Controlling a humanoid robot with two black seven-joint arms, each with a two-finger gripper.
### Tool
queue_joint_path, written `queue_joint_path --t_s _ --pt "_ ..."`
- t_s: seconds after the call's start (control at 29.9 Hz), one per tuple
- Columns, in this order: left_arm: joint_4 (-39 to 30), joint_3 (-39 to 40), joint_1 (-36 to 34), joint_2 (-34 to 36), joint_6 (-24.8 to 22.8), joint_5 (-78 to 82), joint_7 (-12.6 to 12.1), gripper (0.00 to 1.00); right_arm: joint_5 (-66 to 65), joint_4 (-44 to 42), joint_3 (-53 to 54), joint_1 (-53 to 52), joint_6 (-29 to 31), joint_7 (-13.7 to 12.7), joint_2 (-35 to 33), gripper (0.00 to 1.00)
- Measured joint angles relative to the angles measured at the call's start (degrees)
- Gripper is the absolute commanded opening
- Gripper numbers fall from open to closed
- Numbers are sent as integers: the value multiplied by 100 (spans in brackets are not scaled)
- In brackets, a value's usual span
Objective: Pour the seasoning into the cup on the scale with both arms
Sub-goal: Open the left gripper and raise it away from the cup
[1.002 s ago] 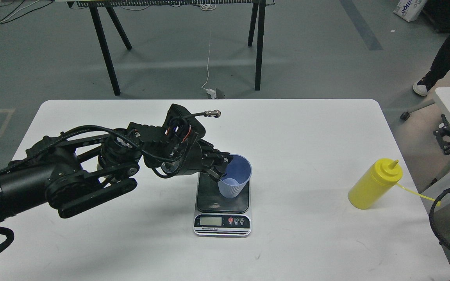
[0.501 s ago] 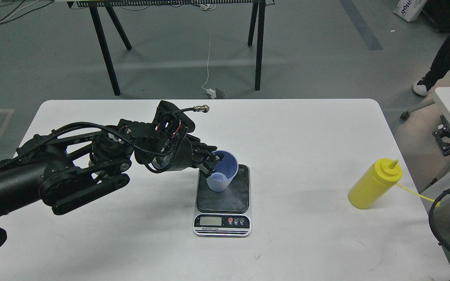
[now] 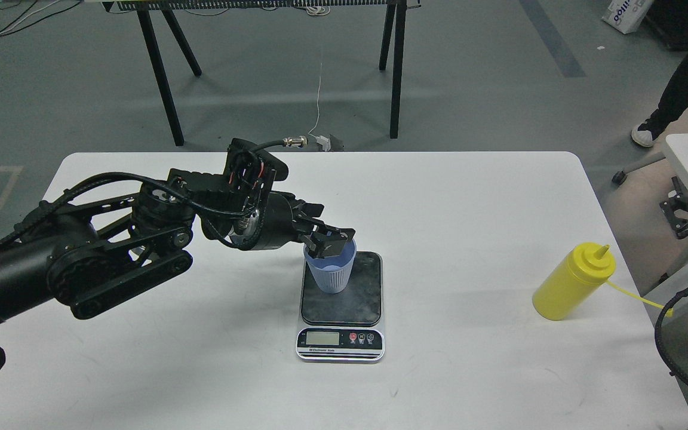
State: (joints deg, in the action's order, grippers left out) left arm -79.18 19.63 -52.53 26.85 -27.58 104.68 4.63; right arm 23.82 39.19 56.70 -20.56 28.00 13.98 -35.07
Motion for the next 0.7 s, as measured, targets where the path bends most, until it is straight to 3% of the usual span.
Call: queue_joint_path --t_s 0.2,0.33,0.47,0.7 --pt "-62 729 -9 31 8 -661 36 91 0 35 8 34 0 -1 -20 99" --pt "20 1402 -3 41 25 -2198 37 99 6 144 16 196 0 -2 -70 99" --pt "419 1759 13 50 186 -3877 49 99 23 396 34 456 0 -2 -219 99" --pt "1054 2248 41 17 302 -6419 443 100 33 1379 419 1426 0 -2 -629 99"
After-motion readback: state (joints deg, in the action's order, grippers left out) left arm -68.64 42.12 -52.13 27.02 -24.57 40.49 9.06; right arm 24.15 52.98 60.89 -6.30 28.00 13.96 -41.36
